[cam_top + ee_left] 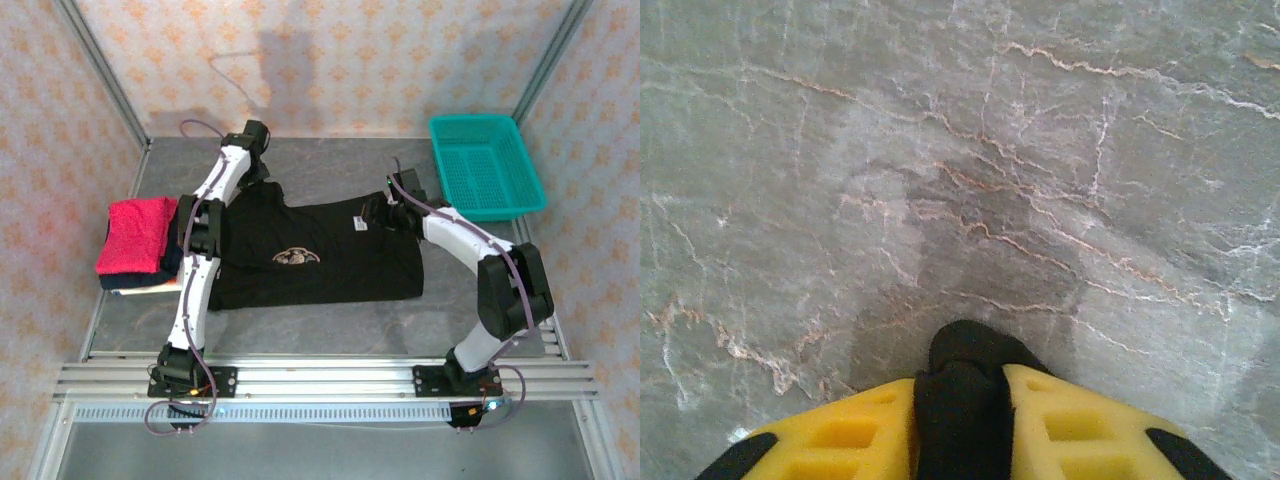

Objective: Fold and stack the t-shirts

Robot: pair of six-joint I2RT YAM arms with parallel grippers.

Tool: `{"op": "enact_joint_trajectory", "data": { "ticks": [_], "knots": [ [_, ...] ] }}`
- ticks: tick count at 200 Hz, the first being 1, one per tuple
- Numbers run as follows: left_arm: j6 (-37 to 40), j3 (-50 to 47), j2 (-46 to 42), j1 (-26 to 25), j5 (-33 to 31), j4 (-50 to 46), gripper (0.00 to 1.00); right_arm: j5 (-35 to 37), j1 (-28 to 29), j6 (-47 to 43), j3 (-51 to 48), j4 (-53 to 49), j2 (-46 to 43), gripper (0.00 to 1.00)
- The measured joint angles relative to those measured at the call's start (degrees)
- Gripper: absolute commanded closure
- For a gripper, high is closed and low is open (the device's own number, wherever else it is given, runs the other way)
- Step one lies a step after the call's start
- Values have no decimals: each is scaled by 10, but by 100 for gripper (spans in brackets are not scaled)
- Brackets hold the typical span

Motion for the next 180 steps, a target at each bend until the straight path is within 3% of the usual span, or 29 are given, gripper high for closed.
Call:
{"op": "enact_joint_trajectory", "data": {
  "ticks": [18,72,85,106,128,180],
  "knots": [
    [-2,1,0,0,2,-2,100,2,0,4,-1,0,0,35],
    [3,3,0,0,9,-2,100,12,-27,28,29,-4,57,36],
    [4,3,-1,0,12,-2,100,14,-44,27,59,-9,94,37],
    [8,3,-1,0,14,-2,100,25,-62,13,121,-22,156,51],
    [10,3,-2,0,15,-2,100,35,-66,-8,196,-35,218,57],
    [19,3,-3,0,17,-7,100,37,-65,-47,336,-68,329,58]
  ]
}}
